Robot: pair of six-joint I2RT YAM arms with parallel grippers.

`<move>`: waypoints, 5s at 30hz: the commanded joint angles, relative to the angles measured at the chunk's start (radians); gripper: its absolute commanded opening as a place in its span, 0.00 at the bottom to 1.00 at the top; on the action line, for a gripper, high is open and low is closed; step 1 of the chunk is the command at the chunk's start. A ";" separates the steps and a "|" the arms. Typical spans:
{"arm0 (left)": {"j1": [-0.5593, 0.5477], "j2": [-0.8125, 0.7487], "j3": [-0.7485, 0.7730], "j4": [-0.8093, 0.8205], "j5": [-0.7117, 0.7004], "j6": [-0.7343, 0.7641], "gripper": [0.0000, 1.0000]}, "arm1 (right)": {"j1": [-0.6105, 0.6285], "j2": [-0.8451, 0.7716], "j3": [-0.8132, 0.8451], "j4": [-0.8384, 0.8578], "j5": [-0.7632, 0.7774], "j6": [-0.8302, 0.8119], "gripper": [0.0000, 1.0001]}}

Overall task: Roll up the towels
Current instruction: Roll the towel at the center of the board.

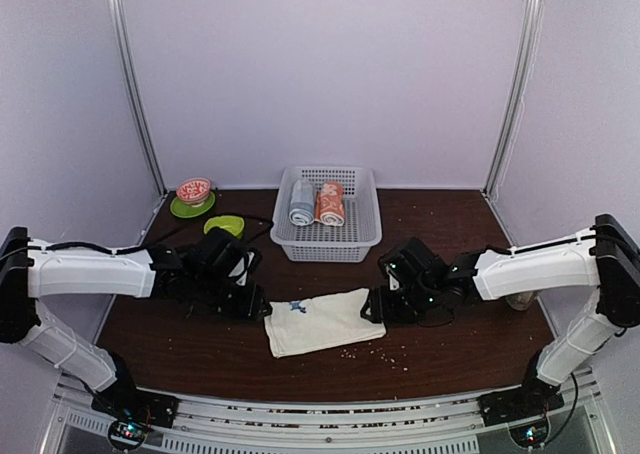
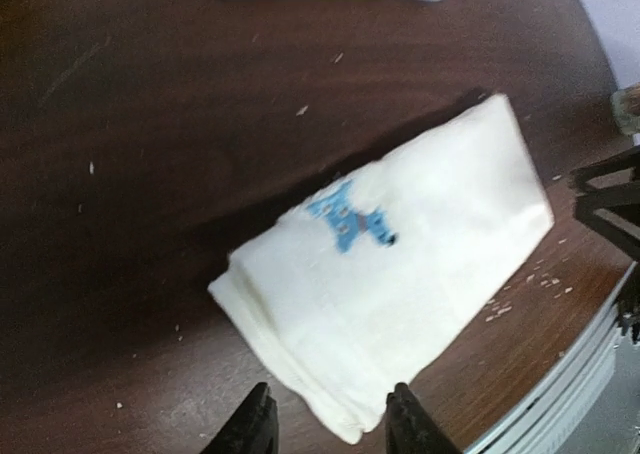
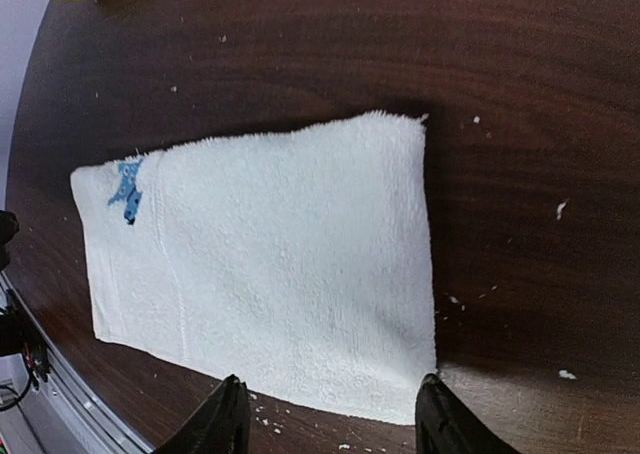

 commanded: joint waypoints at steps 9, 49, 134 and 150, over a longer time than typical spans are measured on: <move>0.002 0.217 0.234 0.151 0.141 0.082 0.31 | -0.087 0.012 -0.103 0.111 -0.056 0.080 0.52; -0.039 0.454 0.227 0.262 0.233 0.075 0.18 | -0.048 -0.130 -0.056 -0.246 0.161 -0.022 0.00; -0.037 0.756 0.510 0.487 0.469 -0.089 0.11 | 0.063 0.046 -0.047 0.066 -0.054 -0.111 0.61; -0.027 0.737 0.429 0.529 0.471 -0.090 0.10 | -0.058 -0.059 -0.249 0.295 -0.110 0.110 0.59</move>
